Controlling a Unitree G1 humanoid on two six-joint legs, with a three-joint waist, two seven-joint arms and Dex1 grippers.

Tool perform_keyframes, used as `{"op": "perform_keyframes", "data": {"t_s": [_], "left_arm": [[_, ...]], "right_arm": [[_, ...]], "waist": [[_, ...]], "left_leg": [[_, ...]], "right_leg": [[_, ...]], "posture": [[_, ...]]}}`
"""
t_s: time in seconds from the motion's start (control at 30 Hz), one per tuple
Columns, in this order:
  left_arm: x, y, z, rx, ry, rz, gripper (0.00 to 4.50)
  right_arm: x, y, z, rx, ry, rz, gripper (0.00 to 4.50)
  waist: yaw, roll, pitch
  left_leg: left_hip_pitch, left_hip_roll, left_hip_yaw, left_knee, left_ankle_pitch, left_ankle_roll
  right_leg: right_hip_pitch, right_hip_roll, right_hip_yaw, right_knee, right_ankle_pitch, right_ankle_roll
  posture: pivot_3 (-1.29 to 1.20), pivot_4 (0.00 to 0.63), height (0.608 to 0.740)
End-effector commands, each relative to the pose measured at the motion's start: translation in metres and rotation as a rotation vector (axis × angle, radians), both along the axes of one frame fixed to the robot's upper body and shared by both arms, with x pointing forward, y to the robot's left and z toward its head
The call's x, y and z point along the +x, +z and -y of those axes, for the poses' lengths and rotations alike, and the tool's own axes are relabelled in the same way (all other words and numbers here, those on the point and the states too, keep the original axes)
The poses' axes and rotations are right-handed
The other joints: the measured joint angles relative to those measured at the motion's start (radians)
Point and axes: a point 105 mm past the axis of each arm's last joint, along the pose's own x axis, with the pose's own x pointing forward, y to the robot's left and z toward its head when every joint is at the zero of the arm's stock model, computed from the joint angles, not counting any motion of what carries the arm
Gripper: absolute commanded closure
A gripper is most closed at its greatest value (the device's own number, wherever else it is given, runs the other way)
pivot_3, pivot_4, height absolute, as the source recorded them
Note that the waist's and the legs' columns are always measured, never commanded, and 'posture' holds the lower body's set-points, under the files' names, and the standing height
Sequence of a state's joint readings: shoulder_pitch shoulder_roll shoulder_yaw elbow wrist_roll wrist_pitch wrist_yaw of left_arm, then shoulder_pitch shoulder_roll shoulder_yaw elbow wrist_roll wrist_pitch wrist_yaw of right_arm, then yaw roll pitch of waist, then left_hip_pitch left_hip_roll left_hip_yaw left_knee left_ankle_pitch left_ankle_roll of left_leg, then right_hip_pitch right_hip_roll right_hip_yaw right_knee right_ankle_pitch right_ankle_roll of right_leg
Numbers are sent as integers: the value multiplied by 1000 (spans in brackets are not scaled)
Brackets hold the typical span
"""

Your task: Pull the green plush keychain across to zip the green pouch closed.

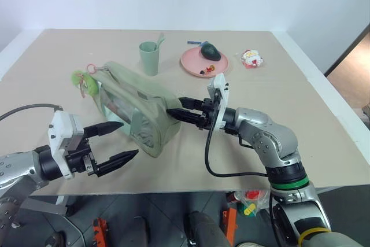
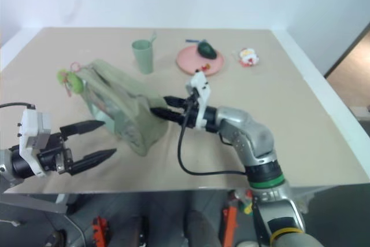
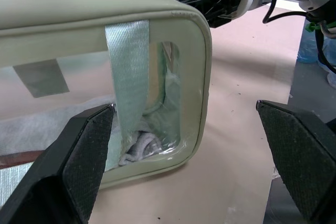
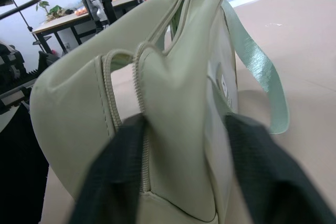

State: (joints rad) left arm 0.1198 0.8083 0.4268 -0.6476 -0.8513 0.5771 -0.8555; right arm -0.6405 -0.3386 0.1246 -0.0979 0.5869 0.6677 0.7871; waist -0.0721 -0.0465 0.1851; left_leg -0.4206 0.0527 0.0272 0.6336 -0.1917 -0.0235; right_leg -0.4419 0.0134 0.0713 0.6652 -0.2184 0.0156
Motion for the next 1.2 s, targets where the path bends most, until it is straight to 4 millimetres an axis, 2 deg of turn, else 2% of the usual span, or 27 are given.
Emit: {"op": "perform_keyframes", "data": {"t_s": [0.03, 0.1, 0.13, 0.3, 0.4, 0.53, 0.6, 0.67, 0.7, 0.8, 0.9, 1.07, 1.2], "left_arm": [[-2, 5, 2, 17, -3, 30, 0], [-1, 5, 3, 11, -8, 30, 0], [-1, 5, 4, 8, -10, 29, 0], [3, 4, 10, 1, -25, 28, 0], [5, 5, 14, 0, -37, 31, 0], [6, 6, 18, -1, -65, 32, 0], [8, 6, 22, -4, -88, 33, 0], [9, 7, 27, -11, -100, 34, 0], [10, 7, 29, -12, -103, 34, 0], [9, 6, 32, -15, -108, 33, 0], [9, 6, 33, -26, -107, 24, 0], [5, 6, 38, -31, -143, 2, 0], [4, 9, 41, -31, -177, -12, 0]], "right_arm": [[1, 13, -5, 30, 22, 46, 3533], [-1, 16, -7, 40, 41, 51, 4253], [-2, 17, -8, 41, 51, 56, 4466], [-10, 21, -5, 8, 120, 112, 4466], [-13, 26, 12, -102, 217, 245, 4466], [8, 31, 45, -256, 243, 309, 4466], [33, 31, 65, -374, 203, 380, 4466], [48, 29, 79, -460, 184, 433, 4466], [53, 31, 82, -457, 176, 435, 3780], [59, 36, 83, -424, 169, 436, 2815], [58, 51, 80, -286, 136, 414, 1731], [42, 81, 92, -96, 56, 330, 14], [19, 86, 107, -40, -1, 272, 14]], "waist": [[0, 0, 0], [0, 0, 0], [0, 0, 0], [1, 0, 0], [1, 1, 1], [1, 1, 1], [0, 1, 1], [-1, 1, 1], [-2, 1, 1], [-5, 1, 1], [-5, 2, 1], [2, 4, 3], [16, 4, 3]], "left_leg": [[0, 0, 0, 0, 0, 0], [0, 0, 0, 0, 0, 0], [0, 0, 0, 0, 0, 0], [-1, 0, 0, 0, 0, 0], [-1, -1, 0, 0, 0, 0], [-1, -1, 1, 2, 0, 0], [0, -1, 1, 2, 0, 0], [1, -1, 1, 2, 0, 0], [1, -1, 1, 2, 0, 0], [1, -1, 1, 2, 0, 0], [1, -1, 0, 0, 0, 1], [-1, -1, -1, 0, -1, 1], [-1, -2, -1, 1, -1, 1]], "right_leg": [[0, 0, 0, 0, 0, 0], [0, 0, 0, 0, 0, 0], [0, 0, 0, 0, 0, 0], [0, 0, 0, 0, 0, 1], [0, -1, 0, 0, 0, 1], [0, -1, 0, 0, 0, 1], [1, -1, 0, 0, 1, 1], [1, 0, 0, 0, 1, 0], [1, 0, 0, 0, 2, 0], [1, 0, 1, 0, 2, 1], [1, 0, 1, 0, 3, 5], [0, 0, 0, 1, 2, 5], [0, -1, 0, 1, 1, 6]], "posture": [[0, 150, 740], [0, 150, 740], [0, 150, 740], [0, 150, 740], [0, 150, 740], [0, 150, 740], [0, 150, 740], [0, 150, 740], [0, 150, 740], [0, 150, 740], [0, 150, 740], [0, 150, 740], [0, 150, 740]]}}
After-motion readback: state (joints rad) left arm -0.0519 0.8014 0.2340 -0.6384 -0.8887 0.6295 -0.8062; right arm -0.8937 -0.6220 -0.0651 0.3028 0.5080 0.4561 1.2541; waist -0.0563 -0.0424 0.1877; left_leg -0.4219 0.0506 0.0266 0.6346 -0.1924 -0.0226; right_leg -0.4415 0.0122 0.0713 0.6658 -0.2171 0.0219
